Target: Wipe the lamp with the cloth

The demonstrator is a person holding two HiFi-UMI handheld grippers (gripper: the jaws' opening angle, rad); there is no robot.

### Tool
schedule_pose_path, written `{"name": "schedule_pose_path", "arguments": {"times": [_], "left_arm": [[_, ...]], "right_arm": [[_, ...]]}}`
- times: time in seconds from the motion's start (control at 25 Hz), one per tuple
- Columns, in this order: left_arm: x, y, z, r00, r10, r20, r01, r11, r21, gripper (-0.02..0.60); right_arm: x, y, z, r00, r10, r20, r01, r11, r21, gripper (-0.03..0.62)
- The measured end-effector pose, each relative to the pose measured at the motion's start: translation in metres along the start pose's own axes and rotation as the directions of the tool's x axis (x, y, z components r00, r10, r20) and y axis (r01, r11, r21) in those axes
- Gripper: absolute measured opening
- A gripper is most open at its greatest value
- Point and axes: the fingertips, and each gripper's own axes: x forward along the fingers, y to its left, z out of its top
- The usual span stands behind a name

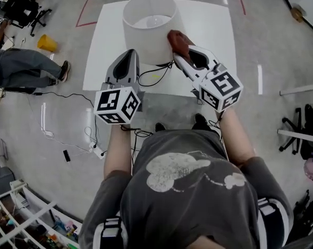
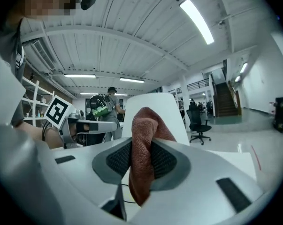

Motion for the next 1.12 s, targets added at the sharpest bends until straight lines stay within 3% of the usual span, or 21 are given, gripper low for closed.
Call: {"name": "schedule_pose_path", "arguments": {"times": [0.36,0.64,0.8,1.12], "left_arm": [[-0.022,0.007,-0.037,0.994,-0.075,-0.077,0.071,0.996,-0.052,0.008],[-0.04,0.0,-0.053,0.992,-0.06,-0.109,0.054,0.997,-0.063,0.008],[-0.042,-0.011,-0.041,0.995,-0.034,-0.092,0.031,0.999,-0.038,0.008],[-0.046,-0.033,0.005,1.0,0.022,-0.014,-0.022,0.999,0.027,0.008]], "right_arm": [[0.002,0.018,-0.072,0.989,-0.08,-0.123,0.092,0.991,0.1,0.091],[-0.009,0.027,-0.1,0.983,-0.073,-0.168,0.099,0.983,0.153,0.091],[-0.021,0.023,-0.08,0.99,-0.065,-0.127,0.083,0.986,0.142,0.091],[-0.044,0.003,0.008,0.999,-0.031,0.026,0.03,0.997,0.066,0.091]]}}
